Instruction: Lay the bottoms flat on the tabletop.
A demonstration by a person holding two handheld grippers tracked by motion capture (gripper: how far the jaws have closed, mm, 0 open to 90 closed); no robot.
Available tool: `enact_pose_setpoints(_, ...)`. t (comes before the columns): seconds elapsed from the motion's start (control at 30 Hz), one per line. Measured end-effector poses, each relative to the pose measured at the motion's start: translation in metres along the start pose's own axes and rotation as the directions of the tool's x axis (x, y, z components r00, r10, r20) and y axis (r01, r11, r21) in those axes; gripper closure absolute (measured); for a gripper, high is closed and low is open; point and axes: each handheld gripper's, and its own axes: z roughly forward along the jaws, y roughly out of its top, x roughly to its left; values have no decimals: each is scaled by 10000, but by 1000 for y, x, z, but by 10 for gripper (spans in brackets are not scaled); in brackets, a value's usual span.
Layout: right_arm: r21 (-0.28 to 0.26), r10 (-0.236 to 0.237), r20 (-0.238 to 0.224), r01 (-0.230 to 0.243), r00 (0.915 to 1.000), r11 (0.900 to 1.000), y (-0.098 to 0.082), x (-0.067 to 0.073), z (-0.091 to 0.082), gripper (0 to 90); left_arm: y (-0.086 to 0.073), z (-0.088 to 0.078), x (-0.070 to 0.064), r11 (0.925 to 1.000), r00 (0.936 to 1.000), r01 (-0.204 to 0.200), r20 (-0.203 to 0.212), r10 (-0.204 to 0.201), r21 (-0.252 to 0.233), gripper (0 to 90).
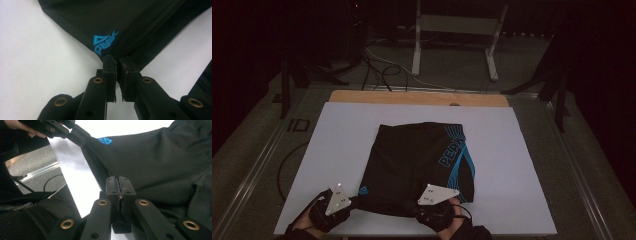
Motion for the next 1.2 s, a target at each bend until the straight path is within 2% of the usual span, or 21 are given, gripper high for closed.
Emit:
enact_pose_setpoints(0.13,19,234,-93,-234,9997,9997,-2,-6,-1,877,0,-3,-3,9991,9986,-422,331,418,105,843)
enact_pose_setpoints(0.23,246,339,-295,-332,9990,9991,-8,-6,0,869,-4,4,-5,9964,9942,-606,919,550,593,842)
enact_pose_setpoints(0.27,325,302,-387,-290,9988,9991,-9,-5,1,844,-6,6,-5,9928,9908,-796,1161,690,893,839)
enact_pose_setpoints(0.3,360,305,-457,-288,9985,9989,-10,-5,0,772,-7,8,-6,9889,9890,-983,1214,847,1114,828)
enact_pose_setpoints(0.33,191,324,-366,-317,9988,9993,-11,-5,-1,665,-9,9,-6,9884,9870,-919,1426,744,1206,804)
enact_pose_setpoints(0.37,191,324,-366,-317,9988,9993,-11,-5,-1,665,-9,9,-6,9884,9870,-919,1426,744,1206,756)
enact_pose_setpoints(0.4,7,393,-303,-393,9988,9992,-10,-7,-3,576,-11,9,-5,9909,9830,-813,1729,620,1073,756)
enact_pose_setpoints(0.43,7,393,-303,-393,9988,9992,-10,-7,-3,576,-11,9,-5,9909,9830,-813,1729,620,1073,570)
enact_pose_setpoints(0.47,-812,383,214,-364,9990,9960,-4,-16,-15,400,-12,8,-2,9947,9878,-536,1508,399,877,468)
enact_pose_setpoints(0.5,-986,360,453,-314,9983,9946,-3,-21,-18,352,-12,7,-1,9966,9877,-319,1550,199,756,384)
enact_pose_setpoints(0.57,-1414,633,709,-528,9955,9885,-2,-34,-26,261,-11,6,2,9985,9875,33,1573,-118,540,299)
enact_pose_setpoints(0.63,-1596,722,773,-591,9944,9854,-3,-47,-34,154,-10,5,4,9992,9847,121,1735,-188,391,190)
enact_pose_setpoints(0.7,-1852,684,1083,-474,9918,9816,-6,-58,-41,136,-9,3,5,9995,9848,280,1709,-296,117,145)
enact_pose_setpoints(0.83,-2174,886,1708,-502,9813,9748,-13,-82,-53,132,-7,3,7,9986,9829,516,1776,-489,-104,70)
enact_pose_setpoints(0.97,-2346,1015,2053,-518,9734,9707,-21,-103,-64,132,-4,3,7,9974,9788,650,1963,-579,-298,34)
enact_pose_setpoints(1.03,-2409,1070,2329,-492,9666,9693,-24,-111,-69,134,0,3,6,9977,9784,576,2005,-492,-362,31)
enact_pose_setpoints(1.2,-2569,1368,2570,-689,9567,9640,-34,-129,-79,138,13,5,2,9979,9772,380,2107,-260,-531,38)
